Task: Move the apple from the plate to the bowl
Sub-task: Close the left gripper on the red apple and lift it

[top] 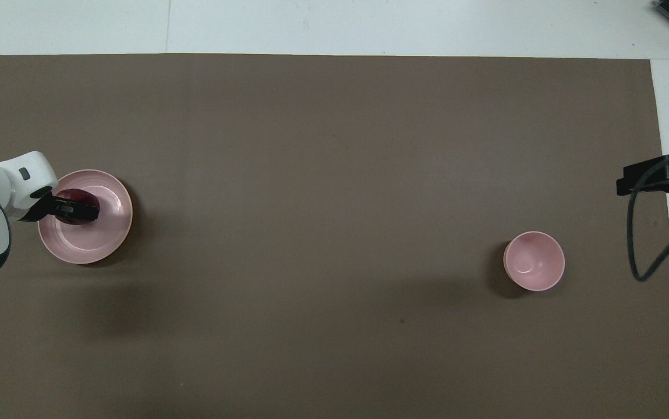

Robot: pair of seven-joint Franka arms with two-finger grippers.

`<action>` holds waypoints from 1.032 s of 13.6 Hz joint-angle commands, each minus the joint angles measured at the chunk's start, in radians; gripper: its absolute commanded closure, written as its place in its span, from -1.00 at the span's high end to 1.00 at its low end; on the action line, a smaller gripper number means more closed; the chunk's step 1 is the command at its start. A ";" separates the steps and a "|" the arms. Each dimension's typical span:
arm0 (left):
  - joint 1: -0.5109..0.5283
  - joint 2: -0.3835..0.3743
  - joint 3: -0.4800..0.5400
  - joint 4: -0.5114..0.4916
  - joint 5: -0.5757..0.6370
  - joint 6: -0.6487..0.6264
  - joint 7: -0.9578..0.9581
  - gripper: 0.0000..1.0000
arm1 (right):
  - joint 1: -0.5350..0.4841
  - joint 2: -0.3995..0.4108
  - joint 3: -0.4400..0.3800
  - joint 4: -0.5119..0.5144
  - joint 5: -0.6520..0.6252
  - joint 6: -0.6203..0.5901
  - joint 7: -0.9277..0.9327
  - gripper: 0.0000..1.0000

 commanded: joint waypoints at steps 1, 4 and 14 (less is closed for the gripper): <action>-0.009 -0.005 0.001 -0.022 -0.009 0.028 -0.018 1.00 | -0.005 -0.019 0.003 -0.018 -0.004 -0.006 -0.019 1.00; -0.011 -0.005 0.001 -0.023 -0.009 0.025 -0.018 0.36 | -0.005 -0.019 0.003 -0.018 -0.004 -0.006 -0.019 1.00; -0.045 -0.036 -0.008 0.112 -0.009 -0.123 -0.013 -1.00 | -0.005 -0.019 0.003 -0.018 -0.004 -0.006 -0.021 1.00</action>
